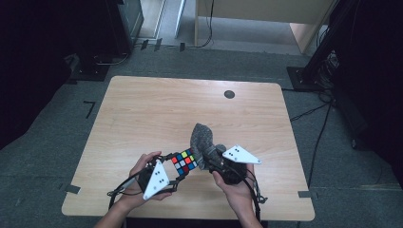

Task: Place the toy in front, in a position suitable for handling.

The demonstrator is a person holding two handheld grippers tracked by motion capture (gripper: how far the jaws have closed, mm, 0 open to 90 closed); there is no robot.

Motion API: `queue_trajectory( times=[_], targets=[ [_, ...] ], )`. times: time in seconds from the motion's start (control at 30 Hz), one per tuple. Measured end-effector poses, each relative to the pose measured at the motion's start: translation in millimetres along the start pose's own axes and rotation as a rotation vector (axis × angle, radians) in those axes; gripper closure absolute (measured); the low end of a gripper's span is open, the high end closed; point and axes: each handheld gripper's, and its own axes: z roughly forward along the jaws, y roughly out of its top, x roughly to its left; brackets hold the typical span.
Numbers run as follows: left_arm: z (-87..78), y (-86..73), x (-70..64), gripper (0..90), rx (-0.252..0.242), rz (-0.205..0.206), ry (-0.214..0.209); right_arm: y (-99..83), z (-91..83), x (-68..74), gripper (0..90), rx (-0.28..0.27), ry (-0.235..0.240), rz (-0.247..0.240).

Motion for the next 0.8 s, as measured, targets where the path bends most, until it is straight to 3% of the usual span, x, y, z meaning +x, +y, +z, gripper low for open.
queue_trajectory(
  times=[0.03,0.07,0.1,0.17,0.2,0.27,0.33,0.37,0.4,0.5,0.53,0.57,0.6,0.63,0.67,0.7,0.73,0.77,0.8],
  targets=[
    [0.0,0.0,0.0,34.3,0.000,0.000,0.000,0.0,0.0,0.0,61.4,0.000,0.000,0.000],
    [-1.5,0.1,3.8,34.3,-0.016,-0.040,-0.019,0.8,-2.4,-2.0,61.4,-0.014,0.006,0.021],
    [-2.4,0.0,7.1,34.3,-0.026,-0.074,-0.041,3.6,-8.0,-1.3,61.4,-0.067,0.041,0.048],
    [-3.0,-0.6,10.2,34.3,-0.034,-0.104,-0.060,4.8,-10.7,1.3,61.4,-0.094,0.064,0.043],
    [-2.9,-0.9,11.1,34.3,-0.037,-0.119,-0.070,6.3,-11.5,9.5,61.4,-0.114,0.094,0.003],
    [-2.8,-1.1,12.9,34.3,-0.038,-0.147,-0.084,5.3,-7.8,14.3,61.4,-0.091,0.057,-0.037],
    [-2.5,-3.3,19.4,34.3,-0.048,-0.229,-0.112,3.4,-5.6,11.4,61.5,-0.073,0.012,-0.029],
    [-2.5,-3.3,19.4,34.3,-0.048,-0.229,-0.112,3.4,-5.6,11.4,61.5,-0.073,0.012,-0.029],
    [-2.6,-4.1,23.6,34.3,-0.055,-0.277,-0.130,2.4,-5.9,9.7,61.5,-0.070,-0.015,-0.029],
    [-1.9,-6.0,32.5,34.3,-0.059,-0.382,-0.154,2.5,-11.5,9.6,61.5,-0.125,-0.008,-0.027],
    [-1.5,-6.3,33.9,34.3,-0.051,-0.399,-0.158,4.5,-16.4,17.1,61.4,-0.192,0.024,-0.063],
    [-0.7,-6.2,33.9,34.3,-0.044,-0.408,-0.152,4.5,-16.4,17.1,61.4,-0.192,0.024,-0.063],
    [0.4,-6.2,34.2,34.3,-0.038,-0.423,-0.159,5.4,-19.1,27.4,61.3,-0.233,0.056,-0.116],
    [1.3,-6.1,34.7,34.3,-0.036,-0.443,-0.172,5.4,-19.1,27.4,61.3,-0.233,0.056,-0.116],
    [1.7,-5.7,34.6,34.3,-0.042,-0.464,-0.181,3.9,-17.6,36.4,61.1,-0.235,0.065,-0.166],
    [2.0,-5.4,35.0,34.3,-0.048,-0.482,-0.195,3.9,-17.6,36.4,61.1,-0.235,0.065,-0.166],
    [2.2,-4.7,35.0,34.3,-0.041,-0.498,-0.194,1.1,-12.9,40.2,60.5,-0.203,0.010,-0.207],
    [2.2,-4.7,35.0,34.3,-0.041,-0.498,-0.194,0.2,-11.5,39.6,60.5,-0.191,-0.034,-0.218],
    [2.4,-4.9,35.6,34.3,-0.036,-0.503,-0.189,0.2,-11.5,39.6,60.5,-0.191,-0.034,-0.218]
  ],
)
